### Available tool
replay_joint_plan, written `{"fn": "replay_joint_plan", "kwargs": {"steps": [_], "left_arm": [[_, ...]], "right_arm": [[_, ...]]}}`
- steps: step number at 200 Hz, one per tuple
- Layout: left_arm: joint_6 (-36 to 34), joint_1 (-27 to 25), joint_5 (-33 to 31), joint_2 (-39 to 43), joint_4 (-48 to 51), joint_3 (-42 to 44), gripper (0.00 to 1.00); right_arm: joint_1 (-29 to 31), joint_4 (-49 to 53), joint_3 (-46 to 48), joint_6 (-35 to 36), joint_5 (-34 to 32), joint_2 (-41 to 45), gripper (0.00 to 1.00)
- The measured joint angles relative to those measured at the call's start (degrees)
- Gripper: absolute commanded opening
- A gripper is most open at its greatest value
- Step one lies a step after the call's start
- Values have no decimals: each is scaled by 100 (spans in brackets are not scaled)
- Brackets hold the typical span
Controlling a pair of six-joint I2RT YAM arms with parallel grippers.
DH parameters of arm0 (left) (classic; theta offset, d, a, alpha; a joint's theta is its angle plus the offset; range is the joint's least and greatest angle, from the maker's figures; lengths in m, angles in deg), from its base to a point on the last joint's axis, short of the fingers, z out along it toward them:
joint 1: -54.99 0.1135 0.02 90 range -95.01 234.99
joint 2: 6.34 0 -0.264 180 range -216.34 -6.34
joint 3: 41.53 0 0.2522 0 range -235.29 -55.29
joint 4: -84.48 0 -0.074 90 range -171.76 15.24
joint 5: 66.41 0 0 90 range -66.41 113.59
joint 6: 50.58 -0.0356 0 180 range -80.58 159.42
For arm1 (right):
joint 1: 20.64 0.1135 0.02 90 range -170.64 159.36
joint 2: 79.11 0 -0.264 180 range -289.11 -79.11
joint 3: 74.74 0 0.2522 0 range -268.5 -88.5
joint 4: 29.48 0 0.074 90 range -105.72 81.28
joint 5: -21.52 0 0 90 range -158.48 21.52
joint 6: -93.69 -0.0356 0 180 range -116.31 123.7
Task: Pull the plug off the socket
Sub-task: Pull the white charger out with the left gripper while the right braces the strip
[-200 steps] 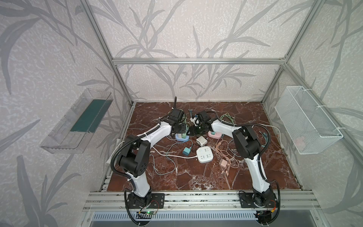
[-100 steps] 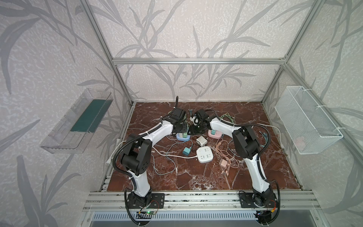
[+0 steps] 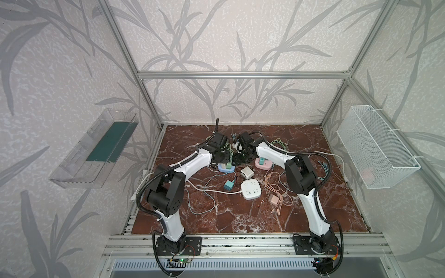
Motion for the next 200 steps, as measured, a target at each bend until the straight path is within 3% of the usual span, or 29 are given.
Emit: {"fn": "replay_joint_plan", "kwargs": {"steps": [103,200], "left_arm": [[-402,-304,-378,-59,337,-232,7],[-229,-304,-389,-212,706,-608,5]], "right_arm": [[-11,387,-343,17,7,-149,51],[-20,446,-367,15,2,-164,52]]}}
